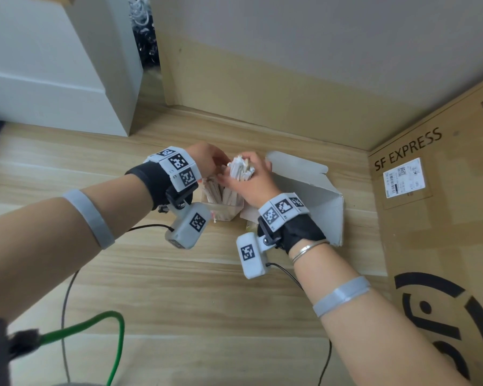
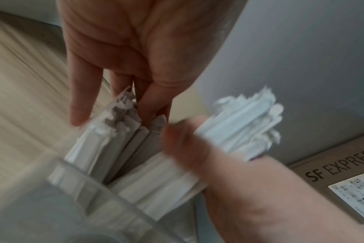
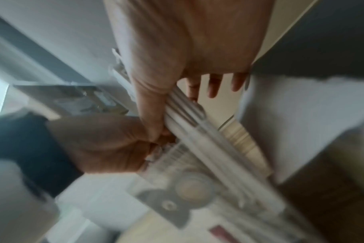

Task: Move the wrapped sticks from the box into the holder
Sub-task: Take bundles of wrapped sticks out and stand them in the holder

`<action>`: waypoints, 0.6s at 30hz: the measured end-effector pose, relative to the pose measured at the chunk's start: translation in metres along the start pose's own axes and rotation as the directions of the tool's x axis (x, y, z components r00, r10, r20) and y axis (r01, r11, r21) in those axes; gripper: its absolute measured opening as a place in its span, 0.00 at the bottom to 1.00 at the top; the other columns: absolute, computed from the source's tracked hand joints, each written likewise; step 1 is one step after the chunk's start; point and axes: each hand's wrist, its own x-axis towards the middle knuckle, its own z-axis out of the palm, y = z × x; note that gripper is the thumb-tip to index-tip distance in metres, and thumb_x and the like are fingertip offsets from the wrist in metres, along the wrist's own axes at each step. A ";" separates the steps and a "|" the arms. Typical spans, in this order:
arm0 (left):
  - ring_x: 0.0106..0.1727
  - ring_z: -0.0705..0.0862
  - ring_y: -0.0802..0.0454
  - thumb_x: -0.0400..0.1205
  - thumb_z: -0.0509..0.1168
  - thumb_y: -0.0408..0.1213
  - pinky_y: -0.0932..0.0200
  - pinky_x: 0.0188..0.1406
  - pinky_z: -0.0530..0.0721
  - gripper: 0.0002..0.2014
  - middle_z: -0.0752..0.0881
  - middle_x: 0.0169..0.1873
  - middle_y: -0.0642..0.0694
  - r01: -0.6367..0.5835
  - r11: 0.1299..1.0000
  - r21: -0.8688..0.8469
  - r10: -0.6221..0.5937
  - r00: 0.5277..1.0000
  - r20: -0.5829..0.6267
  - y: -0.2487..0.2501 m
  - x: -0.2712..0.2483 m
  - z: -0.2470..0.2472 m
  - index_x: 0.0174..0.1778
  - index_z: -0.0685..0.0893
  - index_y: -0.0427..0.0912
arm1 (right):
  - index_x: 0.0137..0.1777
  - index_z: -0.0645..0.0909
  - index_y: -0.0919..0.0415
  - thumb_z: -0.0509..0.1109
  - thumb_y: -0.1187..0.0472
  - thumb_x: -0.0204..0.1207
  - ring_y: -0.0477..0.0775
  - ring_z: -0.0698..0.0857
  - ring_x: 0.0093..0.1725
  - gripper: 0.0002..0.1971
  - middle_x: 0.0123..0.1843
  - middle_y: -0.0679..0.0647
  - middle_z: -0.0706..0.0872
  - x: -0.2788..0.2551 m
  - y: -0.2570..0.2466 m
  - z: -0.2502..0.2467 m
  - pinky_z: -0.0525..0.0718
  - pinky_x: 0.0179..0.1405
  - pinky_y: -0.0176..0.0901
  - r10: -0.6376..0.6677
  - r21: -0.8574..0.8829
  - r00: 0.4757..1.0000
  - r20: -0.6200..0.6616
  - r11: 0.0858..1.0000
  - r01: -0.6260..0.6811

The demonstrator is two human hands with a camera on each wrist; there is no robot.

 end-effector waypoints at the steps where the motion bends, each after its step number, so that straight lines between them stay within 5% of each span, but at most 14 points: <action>1: 0.55 0.84 0.47 0.81 0.58 0.25 0.59 0.50 0.82 0.19 0.86 0.62 0.44 -0.003 1.000 -0.026 0.004 1.000 0.008 -0.002 0.002 0.001 0.66 0.82 0.44 | 0.61 0.77 0.48 0.80 0.53 0.65 0.55 0.67 0.72 0.25 0.51 0.41 0.67 -0.003 0.003 -0.004 0.67 0.77 0.47 0.033 -0.063 0.999 0.042 0.998 -0.030; 3: 0.52 0.86 0.47 0.81 0.57 0.24 0.55 0.52 0.87 0.19 0.88 0.58 0.44 0.002 0.995 -0.100 0.001 1.000 0.030 -0.002 0.003 0.002 0.61 0.86 0.46 | 0.72 0.72 0.48 0.80 0.53 0.65 0.57 0.60 0.76 0.34 0.68 0.48 0.64 -0.008 0.005 -0.007 0.60 0.80 0.49 0.067 -0.210 0.994 0.088 0.977 -0.047; 6: 0.55 0.87 0.44 0.80 0.57 0.23 0.49 0.56 0.87 0.20 0.88 0.57 0.44 0.010 0.989 -0.150 -0.005 0.999 0.035 -0.001 0.003 0.004 0.60 0.86 0.46 | 0.73 0.74 0.49 0.77 0.51 0.68 0.57 0.52 0.79 0.32 0.80 0.47 0.58 -0.012 0.001 -0.007 0.49 0.82 0.54 0.022 -0.377 0.987 0.159 0.926 0.040; 10: 0.49 0.86 0.46 0.82 0.60 0.29 0.61 0.41 0.85 0.17 0.86 0.50 0.46 0.034 0.992 -0.125 -0.029 0.999 0.044 -0.001 0.003 0.004 0.66 0.81 0.45 | 0.52 0.86 0.51 0.76 0.56 0.68 0.56 0.64 0.75 0.12 0.74 0.45 0.73 -0.004 0.004 -0.005 0.60 0.72 0.47 -0.232 -0.282 0.971 0.061 0.929 0.239; 13: 0.49 0.86 0.44 0.82 0.61 0.32 0.59 0.40 0.85 0.16 0.84 0.48 0.45 0.047 0.991 -0.122 -0.042 0.998 0.044 -0.001 0.002 0.003 0.67 0.80 0.43 | 0.40 0.82 0.53 0.72 0.65 0.72 0.54 0.73 0.70 0.06 0.67 0.47 0.80 -0.002 0.004 -0.004 0.65 0.67 0.40 -0.338 -0.225 0.941 -0.006 0.918 0.328; 18: 0.58 0.86 0.44 0.82 0.59 0.29 0.62 0.40 0.84 0.19 0.85 0.62 0.44 0.024 0.994 -0.107 -0.019 0.999 0.047 0.000 0.000 0.002 0.69 0.80 0.46 | 0.69 0.71 0.54 0.60 0.59 0.82 0.57 0.43 0.85 0.16 0.85 0.48 0.54 0.005 0.018 0.007 0.43 0.80 0.63 -0.179 -0.631 0.955 0.236 0.719 0.291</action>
